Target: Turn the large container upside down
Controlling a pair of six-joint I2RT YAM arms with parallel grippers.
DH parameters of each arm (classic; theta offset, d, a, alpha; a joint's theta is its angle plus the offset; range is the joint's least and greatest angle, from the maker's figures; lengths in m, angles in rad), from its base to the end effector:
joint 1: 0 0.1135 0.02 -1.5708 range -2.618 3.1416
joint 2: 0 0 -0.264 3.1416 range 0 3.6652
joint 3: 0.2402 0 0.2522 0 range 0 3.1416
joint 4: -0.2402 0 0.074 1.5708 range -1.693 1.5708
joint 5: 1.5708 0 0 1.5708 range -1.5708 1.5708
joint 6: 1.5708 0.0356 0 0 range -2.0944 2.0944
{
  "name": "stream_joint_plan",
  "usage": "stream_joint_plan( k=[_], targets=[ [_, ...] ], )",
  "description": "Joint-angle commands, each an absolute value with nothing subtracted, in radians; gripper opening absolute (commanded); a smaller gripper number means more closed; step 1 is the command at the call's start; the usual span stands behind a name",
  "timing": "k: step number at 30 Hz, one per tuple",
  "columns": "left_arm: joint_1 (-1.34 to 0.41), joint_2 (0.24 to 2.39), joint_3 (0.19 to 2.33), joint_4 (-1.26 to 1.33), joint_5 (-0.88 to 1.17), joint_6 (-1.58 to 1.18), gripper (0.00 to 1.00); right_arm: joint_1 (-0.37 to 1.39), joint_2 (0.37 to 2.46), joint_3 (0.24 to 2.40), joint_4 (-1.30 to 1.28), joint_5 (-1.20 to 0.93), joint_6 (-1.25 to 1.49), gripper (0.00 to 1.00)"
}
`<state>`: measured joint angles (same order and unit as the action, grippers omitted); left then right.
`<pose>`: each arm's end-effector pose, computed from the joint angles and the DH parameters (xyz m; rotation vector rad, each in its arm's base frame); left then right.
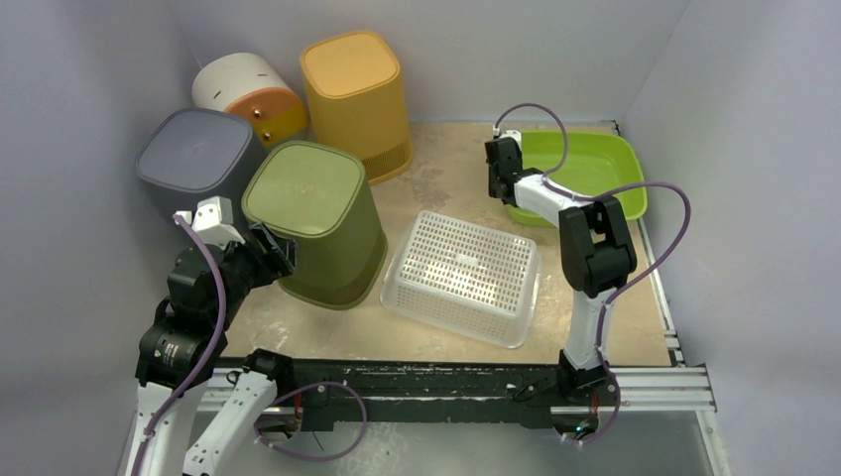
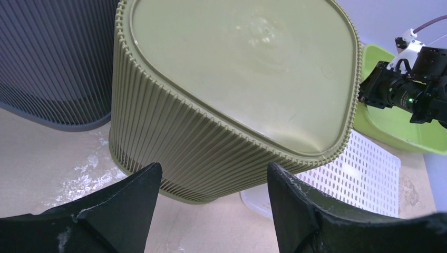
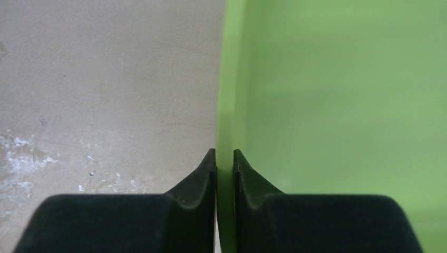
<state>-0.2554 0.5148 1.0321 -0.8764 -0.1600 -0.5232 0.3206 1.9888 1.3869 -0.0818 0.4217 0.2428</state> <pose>0.0746 -0.0136 0.3784 -0.3657 1.9077 -0.3661 0.4275 0.1266 0.1983 0.1366 2.1853 -0.1602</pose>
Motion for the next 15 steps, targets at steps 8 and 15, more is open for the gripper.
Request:
stream_joint_plan(
  k=[8,15],
  targets=[
    [-0.250,0.517,1.063,-0.840,-0.156,-0.531,0.70,0.321,1.788,1.441,0.002,0.440,0.214,0.00],
    [-0.250,0.516,1.081,-0.850,-0.161,-0.529,0.70,0.321,1.592,1.489,0.141,0.163,0.287,0.00]
  ],
)
